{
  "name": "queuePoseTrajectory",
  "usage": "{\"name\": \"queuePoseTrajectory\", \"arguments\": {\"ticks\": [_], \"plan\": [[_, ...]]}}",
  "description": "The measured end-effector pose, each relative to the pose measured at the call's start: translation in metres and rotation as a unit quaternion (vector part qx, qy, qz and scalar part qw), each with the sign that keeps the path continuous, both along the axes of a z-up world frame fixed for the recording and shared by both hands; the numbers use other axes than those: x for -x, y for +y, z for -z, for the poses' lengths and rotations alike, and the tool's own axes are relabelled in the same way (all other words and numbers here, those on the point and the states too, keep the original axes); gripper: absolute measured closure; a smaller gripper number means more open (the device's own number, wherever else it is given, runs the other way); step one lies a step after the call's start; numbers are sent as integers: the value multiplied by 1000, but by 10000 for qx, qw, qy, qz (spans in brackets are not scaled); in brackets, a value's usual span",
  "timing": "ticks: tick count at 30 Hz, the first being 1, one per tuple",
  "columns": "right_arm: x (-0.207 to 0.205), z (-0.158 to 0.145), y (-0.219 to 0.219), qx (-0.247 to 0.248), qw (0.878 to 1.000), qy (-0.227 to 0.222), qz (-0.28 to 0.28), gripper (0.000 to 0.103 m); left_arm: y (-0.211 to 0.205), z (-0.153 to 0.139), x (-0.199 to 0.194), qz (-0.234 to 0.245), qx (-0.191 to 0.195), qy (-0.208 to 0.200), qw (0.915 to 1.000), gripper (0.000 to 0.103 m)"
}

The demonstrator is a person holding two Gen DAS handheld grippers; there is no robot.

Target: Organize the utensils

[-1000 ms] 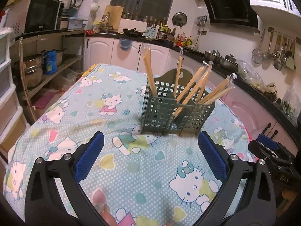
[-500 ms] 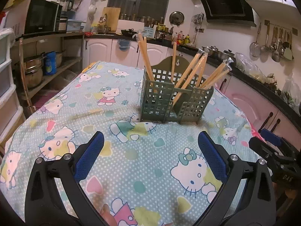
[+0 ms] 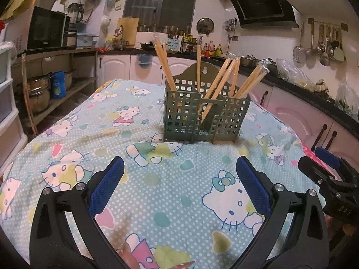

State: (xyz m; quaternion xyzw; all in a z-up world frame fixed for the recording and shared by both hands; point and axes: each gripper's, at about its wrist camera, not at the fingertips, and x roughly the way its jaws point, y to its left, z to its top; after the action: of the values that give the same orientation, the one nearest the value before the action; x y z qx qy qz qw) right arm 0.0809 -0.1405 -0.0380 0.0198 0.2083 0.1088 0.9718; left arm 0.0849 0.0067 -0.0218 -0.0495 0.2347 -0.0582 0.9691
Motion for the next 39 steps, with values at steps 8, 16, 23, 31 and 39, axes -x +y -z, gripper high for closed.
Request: {"name": "queuePoseTrajectory", "arguments": {"ticks": [8, 16, 23, 31, 39], "plan": [[9, 1, -1, -18, 9993, -341, 135, 7, 3, 2, 6, -83, 67, -209, 9997, 12], [14, 0, 5, 135, 9986, -507, 87, 7, 6, -1, 12, -154, 108, -400, 9990, 11], [15, 1, 5, 114, 9985, -525, 115, 7, 7, 0, 13, -166, 132, -435, 9988, 11], [14, 2, 2, 39, 9986, -492, 177, 7, 7, -2, 15, -199, 91, -437, 9988, 11], [15, 2, 2, 44, 9986, -493, 174, 7, 7, -3, 15, -229, 109, -427, 9988, 11]]}}
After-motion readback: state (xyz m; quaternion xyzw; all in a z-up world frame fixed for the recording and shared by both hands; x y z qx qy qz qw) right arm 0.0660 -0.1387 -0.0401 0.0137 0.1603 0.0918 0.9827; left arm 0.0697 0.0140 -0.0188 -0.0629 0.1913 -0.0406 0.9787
